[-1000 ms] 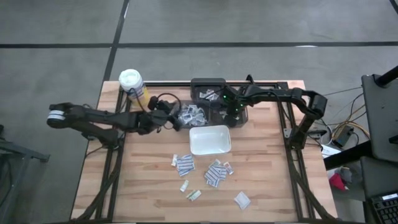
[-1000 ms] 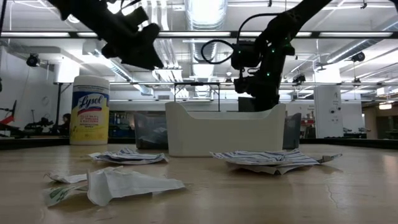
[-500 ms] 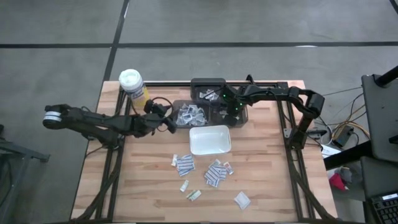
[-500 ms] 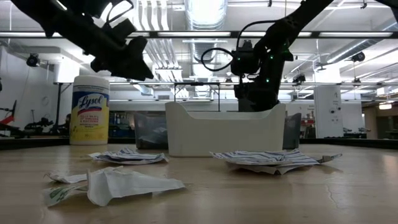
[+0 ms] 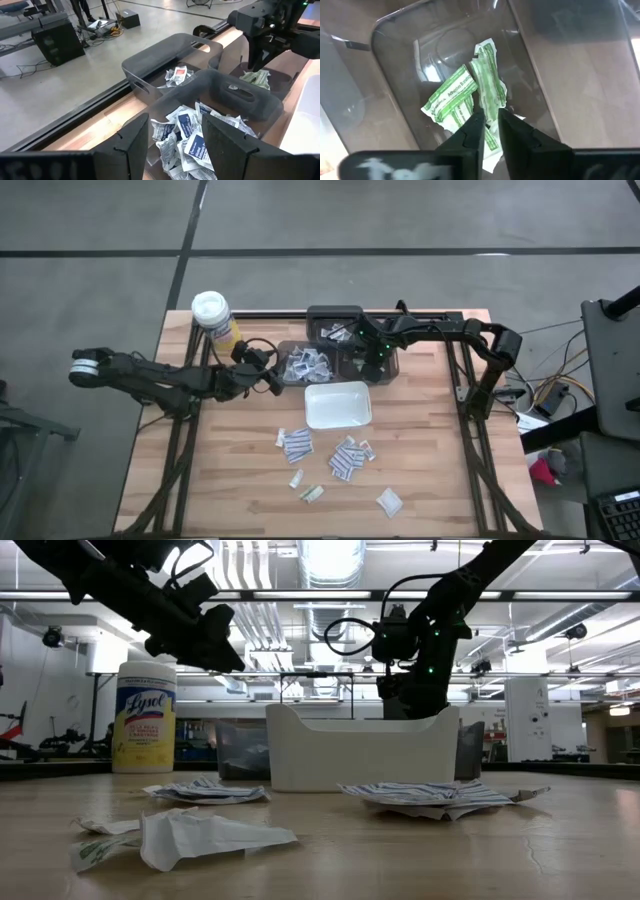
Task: Pick & Place First Aid Supplies
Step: Put the green bandage into the bottom right black bin
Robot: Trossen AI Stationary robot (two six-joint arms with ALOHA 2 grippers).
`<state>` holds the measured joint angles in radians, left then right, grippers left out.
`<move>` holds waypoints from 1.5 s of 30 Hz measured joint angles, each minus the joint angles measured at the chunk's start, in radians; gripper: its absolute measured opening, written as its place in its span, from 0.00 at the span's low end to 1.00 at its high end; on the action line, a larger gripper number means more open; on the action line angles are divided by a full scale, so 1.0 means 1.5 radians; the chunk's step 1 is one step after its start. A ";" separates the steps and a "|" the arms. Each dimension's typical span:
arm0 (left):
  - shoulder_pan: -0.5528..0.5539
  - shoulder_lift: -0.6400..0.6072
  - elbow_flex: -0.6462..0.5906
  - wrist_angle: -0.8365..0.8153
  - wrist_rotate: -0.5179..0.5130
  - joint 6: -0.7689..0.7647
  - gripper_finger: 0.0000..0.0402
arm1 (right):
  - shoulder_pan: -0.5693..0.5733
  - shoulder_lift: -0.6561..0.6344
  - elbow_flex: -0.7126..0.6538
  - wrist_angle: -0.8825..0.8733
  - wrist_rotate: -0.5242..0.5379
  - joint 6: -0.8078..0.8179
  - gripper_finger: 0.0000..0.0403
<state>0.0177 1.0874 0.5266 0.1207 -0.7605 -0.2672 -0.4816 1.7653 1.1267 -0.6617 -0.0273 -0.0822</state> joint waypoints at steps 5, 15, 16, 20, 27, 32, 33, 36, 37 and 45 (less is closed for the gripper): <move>0.000 0.000 0.000 0.001 0.000 0.000 0.46 | 0.000 -0.001 0.000 0.000 0.001 -0.011 0.25; 0.000 0.000 0.000 0.002 0.015 -0.002 0.46 | 0.001 -0.063 0.019 -0.073 0.001 0.002 0.35; 0.000 0.000 0.000 0.002 0.015 -0.002 0.46 | 0.001 -0.075 0.021 -0.085 0.001 0.008 0.35; 0.000 0.000 -0.001 0.002 0.018 -0.011 0.46 | 0.004 -0.140 0.019 -0.122 -0.039 0.012 0.33; 0.000 0.000 -0.005 0.002 0.022 -0.031 0.46 | 0.004 -0.296 -0.016 -0.110 -0.106 0.012 0.30; 0.000 0.000 -0.005 0.002 0.025 -0.035 0.46 | 0.005 -0.432 -0.091 -0.062 -0.107 0.073 0.27; 0.000 0.000 -0.005 0.003 0.029 -0.037 0.46 | 0.007 -0.458 -0.107 -0.052 -0.106 0.088 0.27; 0.000 0.000 -0.005 0.022 0.044 -0.055 0.46 | 0.017 -0.537 -0.153 -0.021 -0.105 0.124 0.25; 0.000 0.000 -0.005 0.032 0.053 -0.069 0.46 | 0.022 -0.562 -0.168 -0.009 -0.105 0.134 0.25; -0.008 0.000 0.037 0.042 0.197 -0.075 0.46 | 0.066 -0.741 -0.279 0.050 -0.105 0.197 0.25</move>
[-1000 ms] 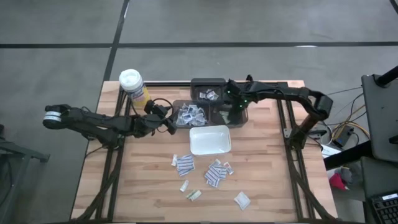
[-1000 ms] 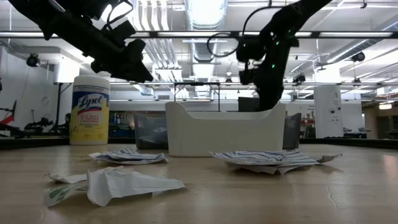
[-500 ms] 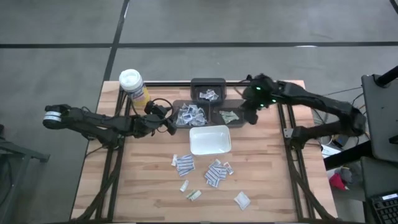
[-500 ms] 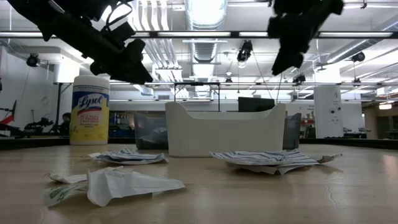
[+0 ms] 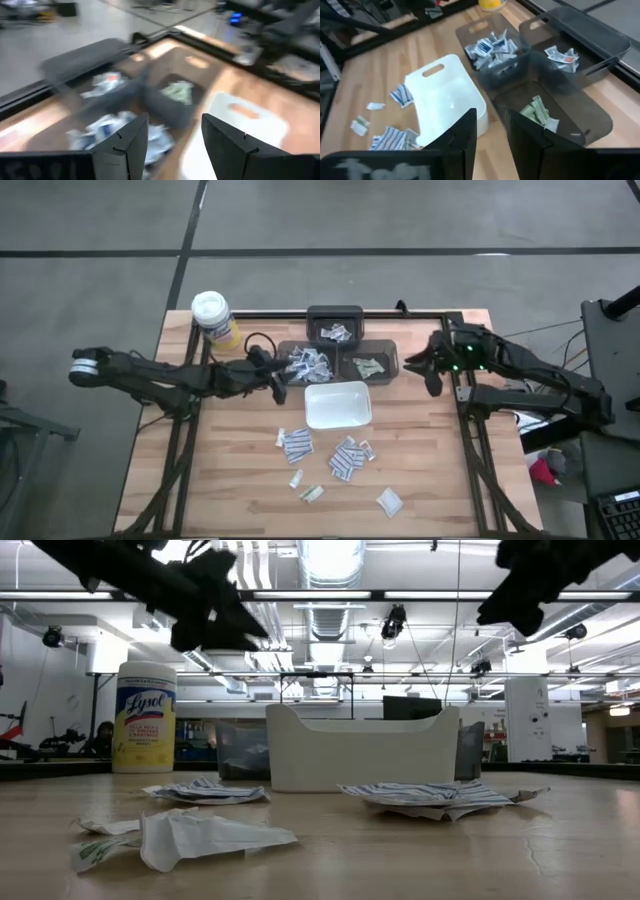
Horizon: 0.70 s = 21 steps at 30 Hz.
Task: Pick & Place First Aid Supplies
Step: Put the green bandage into the bottom right black bin
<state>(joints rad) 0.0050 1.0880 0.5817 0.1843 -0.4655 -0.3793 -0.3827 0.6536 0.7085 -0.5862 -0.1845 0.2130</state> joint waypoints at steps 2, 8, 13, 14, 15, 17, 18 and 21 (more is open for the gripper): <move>-0.009 0.000 0.020 -0.002 0.027 0.007 0.46 | 0.007 -0.038 -0.021 0.000 0.000 0.009 0.25; -0.060 0.003 0.090 -0.085 0.027 0.008 0.46 | 0.012 -0.143 -0.076 0.027 0.000 0.013 0.26; -0.117 0.024 0.162 -0.181 0.001 -0.013 0.46 | 0.011 -0.231 -0.130 0.082 0.000 0.016 0.25; -0.128 0.031 0.178 -0.199 -0.004 -0.021 0.46 | 0.011 -0.246 -0.141 0.089 0.000 0.020 0.24; -0.138 0.039 0.193 -0.215 -0.007 -0.028 0.46 | 0.011 -0.262 -0.152 0.094 0.000 0.029 0.24; -0.158 0.058 0.226 -0.250 -0.011 -0.044 0.46 | 0.011 -0.288 -0.171 0.105 0.000 0.044 0.23; -0.168 0.070 0.242 -0.266 -0.014 -0.054 0.46 | 0.011 -0.300 -0.180 0.105 0.000 0.047 0.22; -0.195 0.110 0.290 -0.317 -0.016 -0.079 0.46 | 0.011 -0.331 -0.203 0.105 0.000 0.053 0.21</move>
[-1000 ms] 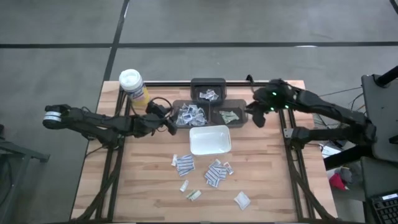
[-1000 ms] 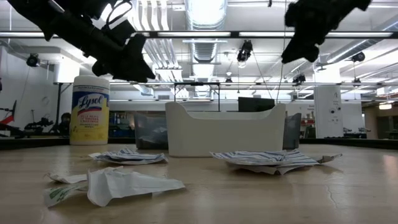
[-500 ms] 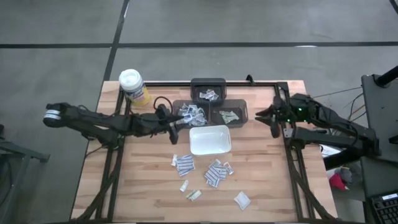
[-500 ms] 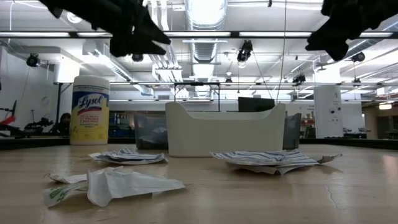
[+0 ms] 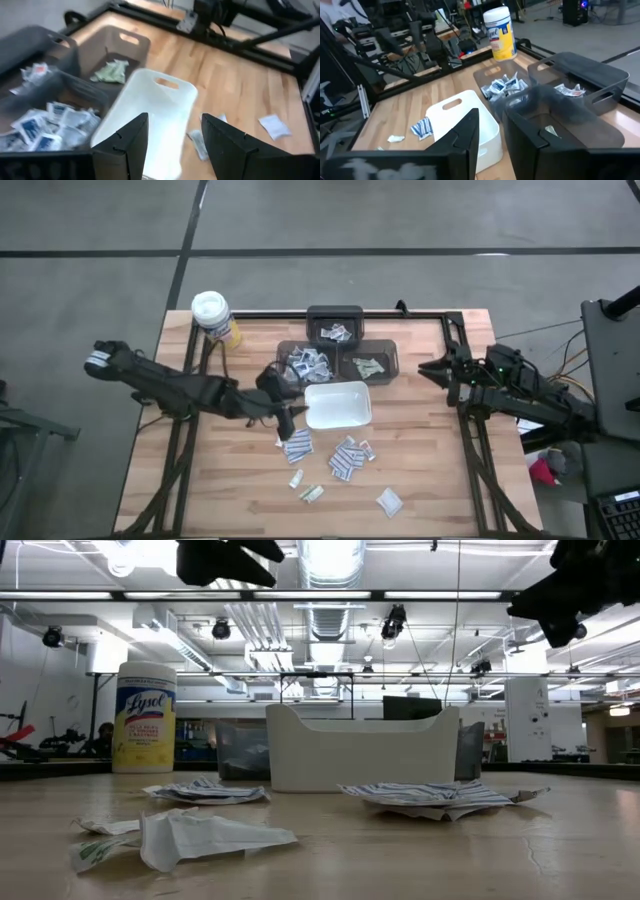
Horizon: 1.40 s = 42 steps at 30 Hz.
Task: Pick & Place First Aid Supplies
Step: Put the green bandage into the bottom right black bin
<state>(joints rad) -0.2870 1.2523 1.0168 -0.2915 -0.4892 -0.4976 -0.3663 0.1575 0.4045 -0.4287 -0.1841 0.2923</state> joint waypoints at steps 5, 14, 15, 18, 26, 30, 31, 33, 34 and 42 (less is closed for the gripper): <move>-0.036 0.077 0.085 -0.081 -0.001 -0.049 0.46 | 0.000 -0.039 -0.031 0.009 0.000 0.003 0.19; -0.086 0.237 0.266 -0.265 0.053 -0.145 0.46 | 0.000 -0.060 -0.073 0.065 0.002 0.026 0.17; -0.090 0.254 0.284 -0.287 0.066 -0.157 0.46 | 0.000 -0.060 -0.076 0.065 0.002 0.031 0.18; -0.099 0.302 0.334 -0.348 0.101 -0.204 0.46 | 0.000 -0.060 -0.086 0.066 0.002 0.042 0.19; -0.108 0.391 0.365 -0.401 0.228 -0.384 0.46 | 0.000 -0.059 -0.103 0.064 0.000 0.099 0.21; -0.116 0.412 0.346 -0.407 0.267 -0.486 0.46 | 0.000 -0.060 -0.105 0.064 0.000 0.115 0.21; -0.119 0.414 0.341 -0.408 0.270 -0.511 0.46 | 0.000 -0.060 -0.104 0.064 0.000 0.115 0.21; -0.126 0.414 0.330 -0.409 0.270 -0.549 0.46 | 0.000 -0.060 -0.103 0.065 0.000 0.115 0.20; -0.128 0.413 0.324 -0.407 0.269 -0.566 0.46 | 0.000 -0.060 -0.103 0.065 0.000 0.115 0.19; -0.145 0.413 0.270 -0.362 0.269 -0.632 0.46 | 0.000 -0.056 -0.102 0.064 0.000 0.115 0.16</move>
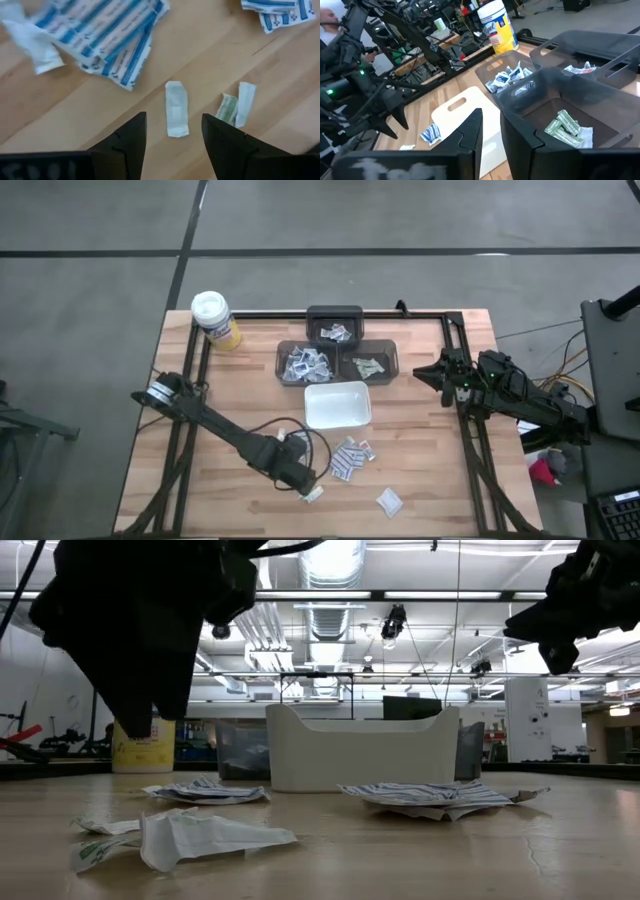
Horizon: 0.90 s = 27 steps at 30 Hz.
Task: Pick & Place First Aid Supplies
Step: Put the green bandage into the bottom right black bin
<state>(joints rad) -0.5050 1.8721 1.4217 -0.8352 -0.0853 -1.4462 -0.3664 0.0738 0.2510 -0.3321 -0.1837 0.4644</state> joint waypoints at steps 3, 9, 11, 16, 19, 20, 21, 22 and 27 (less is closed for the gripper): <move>-0.001 0.000 -0.021 0.050 0.000 -0.001 0.46 | 0.000 0.000 0.000 0.000 0.000 0.000 0.17; -0.001 0.007 -0.041 0.076 -0.001 -0.027 0.46 | 0.000 0.000 0.000 0.000 0.000 0.000 0.19; -0.001 0.015 -0.046 0.075 0.000 -0.035 0.46 | 0.000 0.000 0.000 0.000 0.000 0.000 0.20; -0.001 0.041 -0.040 0.081 0.009 -0.050 0.46 | 0.000 0.000 0.001 0.000 0.000 -0.001 0.21; -0.001 0.057 -0.036 0.082 0.015 -0.054 0.46 | 0.000 0.000 0.001 0.000 0.000 -0.001 0.21; -0.001 0.062 -0.034 0.081 0.017 -0.058 0.46 | 0.000 0.000 0.001 0.000 0.000 -0.002 0.21; -0.001 0.065 -0.034 0.078 0.021 -0.063 0.46 | 0.000 0.000 0.001 0.000 0.000 -0.002 0.21; -0.001 0.069 -0.034 0.076 0.028 -0.067 0.46 | 0.000 0.000 0.001 0.000 0.000 -0.002 0.20; 0.000 0.076 -0.032 0.060 0.038 -0.094 0.46 | 0.000 0.000 0.001 0.000 0.000 -0.003 0.18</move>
<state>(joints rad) -0.5056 1.9854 1.3732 -0.7452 -0.0284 -1.5872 -0.3664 0.0738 0.2520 -0.3321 -0.1837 0.4606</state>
